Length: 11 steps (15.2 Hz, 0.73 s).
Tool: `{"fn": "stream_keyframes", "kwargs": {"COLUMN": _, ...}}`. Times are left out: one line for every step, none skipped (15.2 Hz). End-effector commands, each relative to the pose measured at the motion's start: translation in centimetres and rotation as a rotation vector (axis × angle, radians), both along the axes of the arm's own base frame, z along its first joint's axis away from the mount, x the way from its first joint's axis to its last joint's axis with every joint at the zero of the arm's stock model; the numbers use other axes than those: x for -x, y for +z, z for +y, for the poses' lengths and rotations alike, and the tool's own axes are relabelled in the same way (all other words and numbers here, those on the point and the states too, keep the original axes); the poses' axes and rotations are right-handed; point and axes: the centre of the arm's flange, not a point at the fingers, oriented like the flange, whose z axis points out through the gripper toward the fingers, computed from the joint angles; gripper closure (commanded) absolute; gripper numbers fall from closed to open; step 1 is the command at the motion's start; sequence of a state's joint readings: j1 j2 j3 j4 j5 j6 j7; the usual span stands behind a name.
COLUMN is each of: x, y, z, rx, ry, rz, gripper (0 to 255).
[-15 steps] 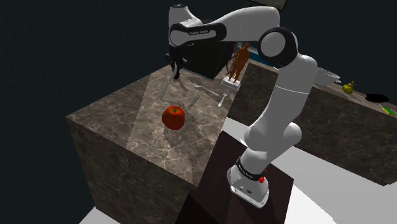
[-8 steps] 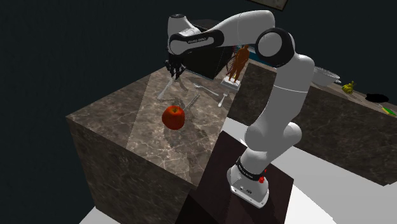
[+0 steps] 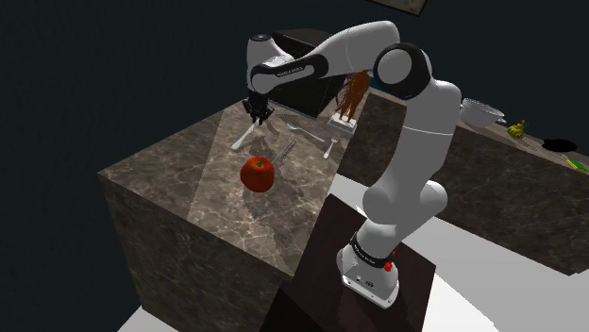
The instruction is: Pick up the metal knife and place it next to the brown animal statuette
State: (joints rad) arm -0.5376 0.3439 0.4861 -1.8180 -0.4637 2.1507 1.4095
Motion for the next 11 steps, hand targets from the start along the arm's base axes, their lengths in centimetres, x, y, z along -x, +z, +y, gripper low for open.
{"fn": "stream_keyframes", "kwargs": {"x": 0.0, "y": -1.1, "z": 0.0, "rx": 0.000, "ry": 0.000, "rz": 0.000, "gripper": 255}}
{"fn": "stream_keyframes", "kwargs": {"x": 0.0, "y": -1.6, "z": 0.0, "rx": 0.000, "ry": 0.000, "rz": 0.000, "gripper": 255}}
{"fn": "stream_keyframes", "kwargs": {"x": 0.0, "y": -2.2, "z": 0.0, "rx": 0.000, "ry": 0.000, "rz": 0.000, "gripper": 255}}
{"fn": "stream_keyframes", "kwargs": {"x": 0.0, "y": -2.7, "z": 0.0, "rx": 0.000, "ry": 0.000, "rz": 0.000, "gripper": 255}}
{"fn": "stream_keyframes", "kwargs": {"x": 0.0, "y": -3.2, "z": 0.0, "rx": 0.000, "ry": 0.000, "rz": 0.000, "gripper": 255}}
{"fn": "stream_keyframes", "kwargs": {"x": 0.0, "y": -3.2, "z": 0.0, "rx": 0.000, "ry": 0.000, "rz": 0.000, "gripper": 255}}
{"fn": "stream_keyframes", "kwargs": {"x": 0.0, "y": -3.2, "z": 0.0, "rx": 0.000, "ry": 0.000, "rz": 0.000, "gripper": 255}}
{"fn": "stream_keyframes", "kwargs": {"x": 0.0, "y": -3.2, "z": 0.0, "rx": 0.000, "ry": 0.000, "rz": 0.000, "gripper": 255}}
{"fn": "stream_keyframes", "kwargs": {"x": 0.0, "y": -3.2, "z": 0.0, "rx": 0.000, "ry": 0.000, "rz": 0.000, "gripper": 255}}
{"fn": "stream_keyframes", "kwargs": {"x": 0.0, "y": -3.2, "z": 0.0, "rx": 0.000, "ry": 0.000, "rz": 0.000, "gripper": 255}}
{"fn": "stream_keyframes", "kwargs": {"x": 0.0, "y": -3.2, "z": 0.0, "rx": 0.000, "ry": 0.000, "rz": 0.000, "gripper": 255}}
